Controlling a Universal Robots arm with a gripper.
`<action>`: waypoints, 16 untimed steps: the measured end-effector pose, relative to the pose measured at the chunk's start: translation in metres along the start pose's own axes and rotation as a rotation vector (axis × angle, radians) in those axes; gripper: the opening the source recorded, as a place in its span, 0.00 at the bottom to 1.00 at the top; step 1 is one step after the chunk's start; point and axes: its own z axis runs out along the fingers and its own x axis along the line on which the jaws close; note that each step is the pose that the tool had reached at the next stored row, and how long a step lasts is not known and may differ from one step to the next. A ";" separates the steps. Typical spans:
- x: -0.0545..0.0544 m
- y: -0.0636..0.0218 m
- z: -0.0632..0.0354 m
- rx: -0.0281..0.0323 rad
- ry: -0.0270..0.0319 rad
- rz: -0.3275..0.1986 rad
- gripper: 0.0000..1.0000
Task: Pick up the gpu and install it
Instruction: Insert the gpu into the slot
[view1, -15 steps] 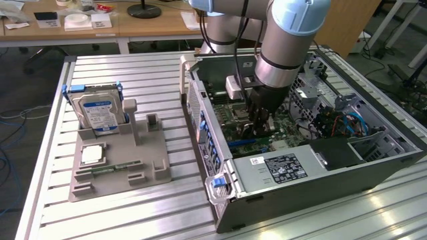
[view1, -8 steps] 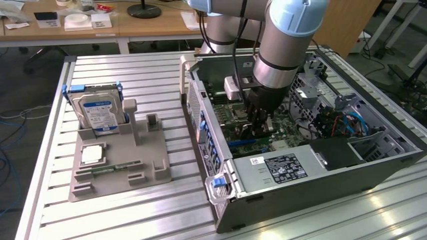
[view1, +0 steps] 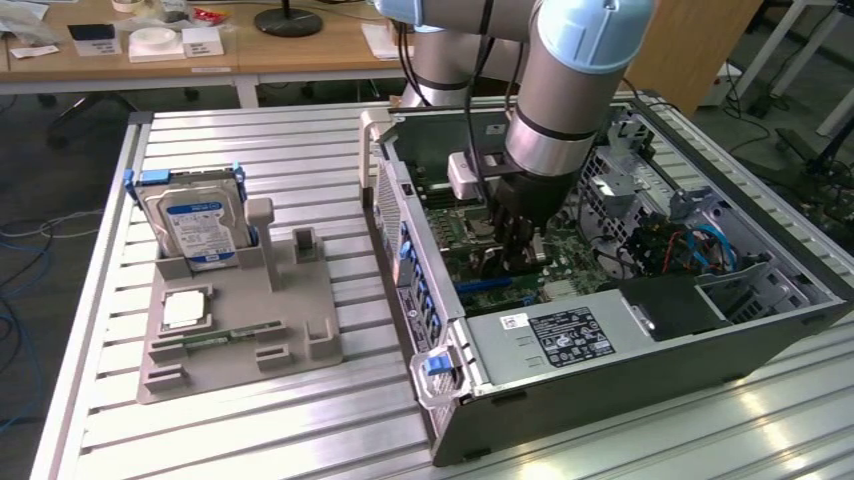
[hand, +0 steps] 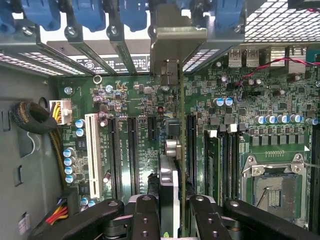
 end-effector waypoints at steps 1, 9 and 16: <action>0.000 0.0003 0.0005 0.0001 -0.0002 0.000 0.28; 0.000 0.0020 0.0070 0.0001 -0.0001 0.000 0.28; -0.001 0.0041 0.0112 0.0001 0.0000 0.000 0.28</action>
